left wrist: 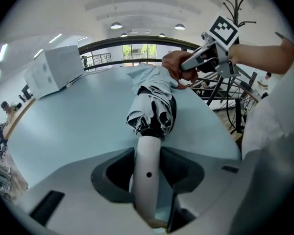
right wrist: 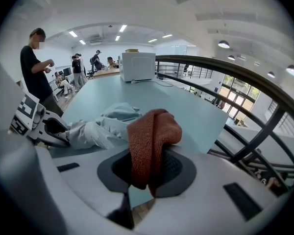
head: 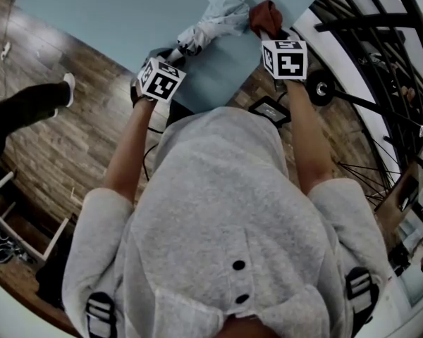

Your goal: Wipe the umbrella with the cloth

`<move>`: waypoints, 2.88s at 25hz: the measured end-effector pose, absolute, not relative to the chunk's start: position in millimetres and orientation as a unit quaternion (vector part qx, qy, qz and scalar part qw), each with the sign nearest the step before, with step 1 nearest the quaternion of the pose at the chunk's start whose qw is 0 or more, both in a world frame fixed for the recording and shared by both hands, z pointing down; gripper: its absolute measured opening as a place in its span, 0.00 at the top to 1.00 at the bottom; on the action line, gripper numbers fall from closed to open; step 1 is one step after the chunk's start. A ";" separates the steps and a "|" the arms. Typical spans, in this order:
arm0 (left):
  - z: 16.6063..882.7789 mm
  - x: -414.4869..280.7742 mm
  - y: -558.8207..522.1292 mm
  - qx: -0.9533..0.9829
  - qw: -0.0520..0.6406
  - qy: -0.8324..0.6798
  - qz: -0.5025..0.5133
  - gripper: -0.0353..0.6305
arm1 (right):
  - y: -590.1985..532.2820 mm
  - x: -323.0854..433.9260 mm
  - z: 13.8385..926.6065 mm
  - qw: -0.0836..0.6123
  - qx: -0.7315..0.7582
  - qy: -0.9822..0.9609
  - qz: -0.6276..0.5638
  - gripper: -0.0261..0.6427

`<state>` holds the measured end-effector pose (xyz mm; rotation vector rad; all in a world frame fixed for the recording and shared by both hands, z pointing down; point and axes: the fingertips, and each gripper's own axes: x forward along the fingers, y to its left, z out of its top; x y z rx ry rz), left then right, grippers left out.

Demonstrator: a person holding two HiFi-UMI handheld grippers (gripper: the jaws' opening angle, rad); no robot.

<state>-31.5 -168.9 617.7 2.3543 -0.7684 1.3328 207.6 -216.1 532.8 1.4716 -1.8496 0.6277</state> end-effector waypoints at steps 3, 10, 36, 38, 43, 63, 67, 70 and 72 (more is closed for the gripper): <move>617.3 -30.9 -167.8 0.827 0.176 -0.260 0.466 0.69 | -216.0 201.3 545.9 0.348 0.557 -0.709 0.255 0.85; 615.1 -32.9 -168.9 0.835 0.172 -0.258 0.455 0.69 | -214.8 174.1 563.6 0.362 0.535 -0.715 0.267 0.85; 615.5 -30.0 -167.6 0.839 0.178 -0.258 0.444 0.70 | -184.3 90.1 587.1 0.393 0.433 -0.760 0.284 0.85; 615.3 -29.9 -166.6 0.840 0.178 -0.257 0.444 0.70 | -179.5 80.8 588.3 0.397 0.421 -0.765 0.283 0.85; 614.9 -28.6 -166.7 0.841 0.177 -0.255 0.443 0.70 | -174.4 61.9 588.8 0.399 0.397 -0.777 0.283 0.85; 614.1 -25.4 -164.7 0.845 0.172 -0.251 0.440 0.70 | -171.6 11.6 555.7 0.301 0.281 -0.832 0.372 0.85; 613.9 -24.5 -166.1 0.845 0.172 -0.251 0.439 0.70 | -173.5 -3.1 543.1 0.273 0.257 -0.843 0.386 0.85; 614.2 -25.0 -166.2 0.845 0.173 -0.251 0.439 0.70 | -174.8 -19.1 520.7 0.228 0.225 -0.858 0.402 0.85; 614.4 -25.0 -166.3 0.846 0.173 -0.251 0.438 0.71 | -173.6 -31.4 498.6 0.197 0.191 -0.873 0.404 0.85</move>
